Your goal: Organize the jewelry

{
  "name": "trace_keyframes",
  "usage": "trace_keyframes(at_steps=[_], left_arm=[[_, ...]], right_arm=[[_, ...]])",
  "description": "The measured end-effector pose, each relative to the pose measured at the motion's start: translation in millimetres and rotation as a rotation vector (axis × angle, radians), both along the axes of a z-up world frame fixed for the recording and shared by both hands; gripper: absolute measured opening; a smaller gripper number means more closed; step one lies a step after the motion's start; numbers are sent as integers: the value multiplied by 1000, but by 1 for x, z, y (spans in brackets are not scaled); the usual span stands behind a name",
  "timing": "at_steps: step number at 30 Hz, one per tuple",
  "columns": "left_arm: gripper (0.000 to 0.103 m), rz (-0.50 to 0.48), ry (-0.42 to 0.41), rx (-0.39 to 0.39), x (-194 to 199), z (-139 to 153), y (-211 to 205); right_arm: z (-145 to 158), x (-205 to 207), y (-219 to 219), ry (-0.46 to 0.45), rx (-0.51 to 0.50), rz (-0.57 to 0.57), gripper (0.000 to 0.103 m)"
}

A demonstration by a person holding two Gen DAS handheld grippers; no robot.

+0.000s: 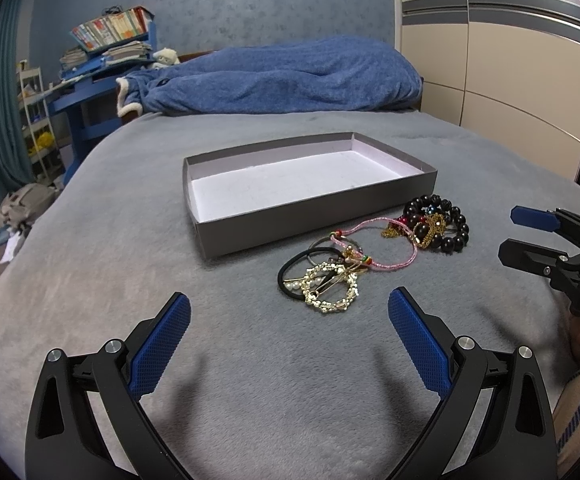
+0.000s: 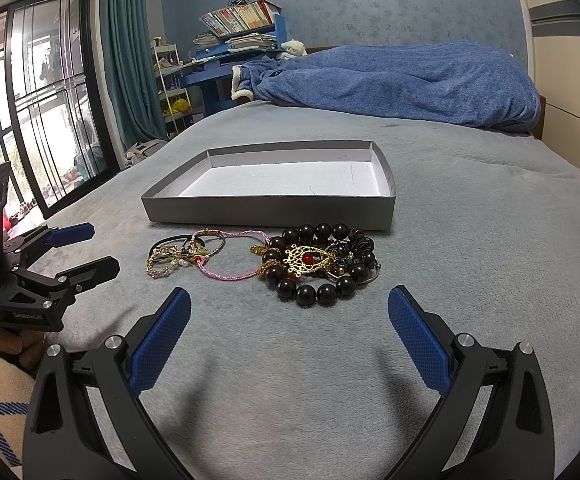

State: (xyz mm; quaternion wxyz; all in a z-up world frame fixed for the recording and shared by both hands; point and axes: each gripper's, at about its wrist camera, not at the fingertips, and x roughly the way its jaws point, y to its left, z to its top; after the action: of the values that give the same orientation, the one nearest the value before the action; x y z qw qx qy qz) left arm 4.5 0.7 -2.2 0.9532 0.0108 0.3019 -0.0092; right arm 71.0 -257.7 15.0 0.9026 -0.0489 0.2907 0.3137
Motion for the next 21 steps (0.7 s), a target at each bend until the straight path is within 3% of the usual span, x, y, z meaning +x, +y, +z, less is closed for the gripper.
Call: trace_keyframes(at_steps=[21], left_arm=[[95, -24, 6, -14, 0, 6, 0]], right_arm=[[-2, 0, 0, 3, -2, -2, 98]])
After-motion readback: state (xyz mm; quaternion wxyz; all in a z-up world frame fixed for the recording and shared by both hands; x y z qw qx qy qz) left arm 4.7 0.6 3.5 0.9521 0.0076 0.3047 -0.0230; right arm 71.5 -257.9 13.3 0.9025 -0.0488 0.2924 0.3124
